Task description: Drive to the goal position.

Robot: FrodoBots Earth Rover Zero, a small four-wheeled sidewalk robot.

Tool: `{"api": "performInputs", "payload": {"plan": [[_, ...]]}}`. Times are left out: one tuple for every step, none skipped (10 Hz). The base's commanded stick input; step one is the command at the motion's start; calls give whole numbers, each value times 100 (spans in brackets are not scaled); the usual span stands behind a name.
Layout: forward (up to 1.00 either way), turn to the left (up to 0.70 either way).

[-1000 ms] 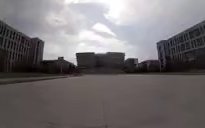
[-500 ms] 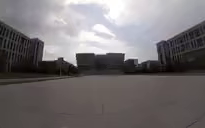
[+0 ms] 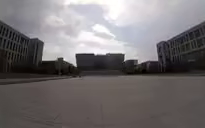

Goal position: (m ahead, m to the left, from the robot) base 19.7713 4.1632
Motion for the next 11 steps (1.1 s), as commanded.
{"api": "performInputs", "payload": {"plan": [[70, 0], [70, 0], [70, 0], [70, 0], [70, 0], [70, 0], [70, 0], [70, 0], [70, 0], [70, 0], [70, 0]]}}
